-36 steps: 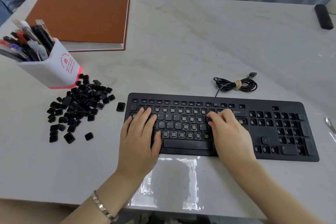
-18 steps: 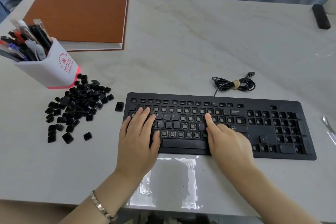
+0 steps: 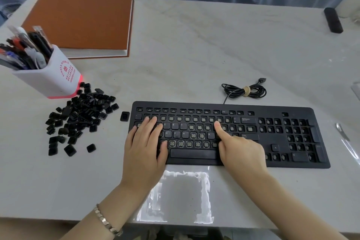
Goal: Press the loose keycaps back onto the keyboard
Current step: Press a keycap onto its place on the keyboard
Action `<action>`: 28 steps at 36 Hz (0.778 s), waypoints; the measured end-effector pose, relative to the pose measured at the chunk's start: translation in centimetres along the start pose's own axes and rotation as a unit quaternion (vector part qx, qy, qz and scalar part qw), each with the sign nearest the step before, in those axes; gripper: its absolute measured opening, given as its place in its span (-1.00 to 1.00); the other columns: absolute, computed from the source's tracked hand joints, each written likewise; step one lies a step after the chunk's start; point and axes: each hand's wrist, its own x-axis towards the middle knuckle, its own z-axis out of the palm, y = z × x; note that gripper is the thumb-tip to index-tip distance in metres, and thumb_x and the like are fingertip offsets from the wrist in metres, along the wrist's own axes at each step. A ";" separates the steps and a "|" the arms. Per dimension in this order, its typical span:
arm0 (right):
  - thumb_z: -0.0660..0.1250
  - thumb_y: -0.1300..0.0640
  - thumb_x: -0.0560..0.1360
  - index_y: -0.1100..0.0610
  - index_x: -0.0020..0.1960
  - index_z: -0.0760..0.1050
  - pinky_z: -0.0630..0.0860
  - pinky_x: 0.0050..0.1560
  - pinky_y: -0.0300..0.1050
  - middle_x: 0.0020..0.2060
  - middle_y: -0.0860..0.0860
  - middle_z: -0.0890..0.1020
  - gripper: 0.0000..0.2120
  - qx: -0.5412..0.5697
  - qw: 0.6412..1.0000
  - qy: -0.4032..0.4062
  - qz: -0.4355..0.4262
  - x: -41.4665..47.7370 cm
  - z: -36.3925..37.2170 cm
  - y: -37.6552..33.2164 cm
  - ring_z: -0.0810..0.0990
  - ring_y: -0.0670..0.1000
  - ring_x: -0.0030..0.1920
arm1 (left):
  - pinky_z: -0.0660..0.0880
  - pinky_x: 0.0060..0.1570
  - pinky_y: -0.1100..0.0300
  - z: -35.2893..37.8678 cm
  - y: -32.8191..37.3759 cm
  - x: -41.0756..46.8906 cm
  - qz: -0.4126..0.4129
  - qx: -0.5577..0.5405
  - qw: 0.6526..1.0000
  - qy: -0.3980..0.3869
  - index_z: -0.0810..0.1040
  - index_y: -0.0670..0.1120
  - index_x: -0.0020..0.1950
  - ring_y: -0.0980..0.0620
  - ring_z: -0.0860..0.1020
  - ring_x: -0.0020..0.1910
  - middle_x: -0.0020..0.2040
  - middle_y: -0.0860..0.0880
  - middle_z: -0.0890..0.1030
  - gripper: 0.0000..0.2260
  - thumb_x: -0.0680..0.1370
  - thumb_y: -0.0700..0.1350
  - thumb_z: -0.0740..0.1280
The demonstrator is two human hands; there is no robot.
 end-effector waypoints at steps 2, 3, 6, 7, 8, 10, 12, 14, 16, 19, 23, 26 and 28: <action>-0.04 0.09 0.61 -0.15 0.51 -0.08 0.10 -0.46 -0.17 -0.41 -0.07 0.26 -0.49 -0.004 1.000 0.010 0.003 0.0 0.0 -0.1 0.37 0.04 -0.24 | 0.20 0.38 -0.02 0.0 0.0 0.0 0.000 -0.003 1.000 -0.001 0.54 -0.23 0.23 -0.05 0.33 0.37 0.30 -0.15 0.51 -0.62 0.57 -0.06 0.11; -0.04 0.09 0.61 -0.15 0.51 -0.08 0.10 -0.46 -0.17 -0.37 -0.08 0.30 -0.49 -0.006 1.000 0.013 0.004 0.0 0.1 -0.1 0.37 0.05 -0.24 | 0.19 0.38 -0.02 -0.1 0.0 0.0 0.001 -0.004 1.000 -0.001 0.54 -0.23 0.23 -0.05 0.33 0.38 0.29 -0.15 0.51 -0.62 0.57 -0.06 0.11; -0.05 0.09 0.61 -0.13 0.51 -0.12 0.10 -0.47 -0.17 -0.16 -0.02 0.52 -0.49 -0.014 1.000 0.012 0.008 -0.1 0.2 -0.3 0.40 0.07 -0.24 | 0.18 0.38 -0.01 -0.1 0.0 0.0 0.002 -0.004 1.000 -0.006 0.53 -0.23 0.24 -0.05 0.32 0.38 0.30 -0.15 0.51 -0.62 0.57 -0.06 0.11; -0.05 0.09 0.61 -0.13 0.51 -0.12 0.10 -0.47 -0.16 -0.09 0.00 0.56 -0.49 -0.017 1.000 0.009 0.008 -0.2 0.2 -0.3 0.42 0.09 -0.23 | 0.18 0.38 0.00 -0.2 0.0 0.0 0.001 -0.004 1.000 -0.008 0.53 -0.23 0.24 -0.05 0.32 0.37 0.30 -0.15 0.51 -0.62 0.57 -0.06 0.11; -0.05 0.09 0.61 -0.13 0.51 -0.12 0.10 -0.47 -0.16 -0.05 0.01 0.58 -0.49 -0.019 1.000 0.006 0.008 -0.3 0.1 -0.3 0.43 0.10 -0.22 | 0.17 0.38 -0.01 -0.2 -0.1 0.0 0.000 -0.004 1.000 -0.010 0.53 -0.22 0.24 -0.05 0.32 0.37 0.30 -0.15 0.51 -0.62 0.57 -0.06 0.11; -0.05 0.09 0.61 -0.13 0.51 -0.12 0.13 -0.46 -0.14 -0.04 0.02 0.58 -0.49 -0.019 1.000 0.003 0.009 -0.4 0.1 -0.4 0.43 0.10 -0.22 | 0.18 0.38 -0.02 -0.2 -0.1 0.0 -0.002 -0.003 1.000 -0.013 0.53 -0.22 0.24 -0.05 0.32 0.37 0.30 -0.15 0.51 -0.62 0.57 -0.05 0.10; -0.04 0.09 0.61 -0.13 0.51 -0.12 0.22 -0.36 -0.13 -0.03 0.03 0.59 -0.49 -0.016 1.000 0.004 0.011 -0.4 0.1 -0.3 0.52 0.12 -0.15 | 0.18 0.37 -0.02 -0.2 0.0 0.0 -0.002 -0.002 1.000 -0.014 0.53 -0.22 0.24 -0.05 0.33 0.37 0.29 -0.15 0.51 -0.61 0.56 -0.05 0.10; -0.04 0.09 0.61 -0.14 0.51 -0.11 0.26 -0.28 -0.14 -0.04 0.03 0.59 -0.48 -0.012 1.000 0.002 0.013 -0.4 0.1 -0.4 0.57 0.11 -0.07 | 0.18 0.37 -0.01 -0.2 0.0 0.1 -0.002 -0.002 1.000 -0.013 0.54 -0.22 0.23 -0.05 0.32 0.36 0.29 -0.15 0.52 -0.61 0.56 -0.05 0.10; -0.04 0.10 0.61 -0.13 0.51 -0.13 0.26 -0.33 -0.14 -0.10 0.04 0.58 -0.48 -0.007 1.000 -0.006 0.017 -0.4 0.0 -0.5 0.56 0.11 -0.11 | 0.18 0.37 0.00 -0.3 0.0 0.1 -0.001 -0.001 1.000 -0.010 0.54 -0.23 0.22 -0.04 0.32 0.36 0.28 -0.16 0.52 -0.61 0.56 -0.05 0.11; -0.02 0.13 0.61 -0.12 0.51 -0.15 0.24 -0.37 -0.15 -0.07 0.03 0.59 -0.46 -0.007 1.000 -0.014 0.022 -0.5 0.0 -0.6 0.58 0.10 -0.09 | 0.17 0.37 0.01 -0.3 0.0 0.0 0.001 -0.002 1.000 -0.009 0.54 -0.23 0.22 -0.04 0.32 0.36 0.28 -0.15 0.52 -0.61 0.56 -0.05 0.10; -0.02 0.14 0.61 -0.13 0.51 -0.17 0.22 -0.40 -0.16 -0.05 0.03 0.59 -0.44 0.012 1.000 -0.018 0.020 -0.4 0.3 -0.6 0.59 0.10 -0.07 | 0.17 0.38 0.01 -0.3 0.0 0.0 0.001 -0.001 1.000 -0.011 0.54 -0.23 0.23 -0.04 0.32 0.37 0.29 -0.15 0.52 -0.61 0.56 -0.05 0.10; -0.03 0.12 0.61 -0.17 0.50 -0.10 0.28 -0.33 -0.15 -0.30 -0.01 0.47 -0.48 0.032 0.999 -0.005 0.014 -0.2 0.0 -0.3 0.49 0.10 -0.20 | 0.18 0.37 0.00 -0.2 0.0 0.0 -0.001 -0.001 1.000 -0.007 0.54 -0.23 0.22 -0.04 0.32 0.36 0.28 -0.15 0.52 -0.61 0.56 -0.05 0.10; -0.02 0.11 0.60 -0.20 0.49 0.02 0.33 -0.26 -0.14 -0.28 0.00 0.45 -0.51 0.060 0.998 0.004 0.009 0.1 -0.5 0.1 0.43 0.07 -0.19 | 0.20 0.36 -0.01 -0.2 0.0 0.1 -0.001 -0.001 1.000 -0.004 0.55 -0.23 0.21 -0.04 0.33 0.36 0.28 -0.15 0.53 -0.61 0.55 -0.06 0.10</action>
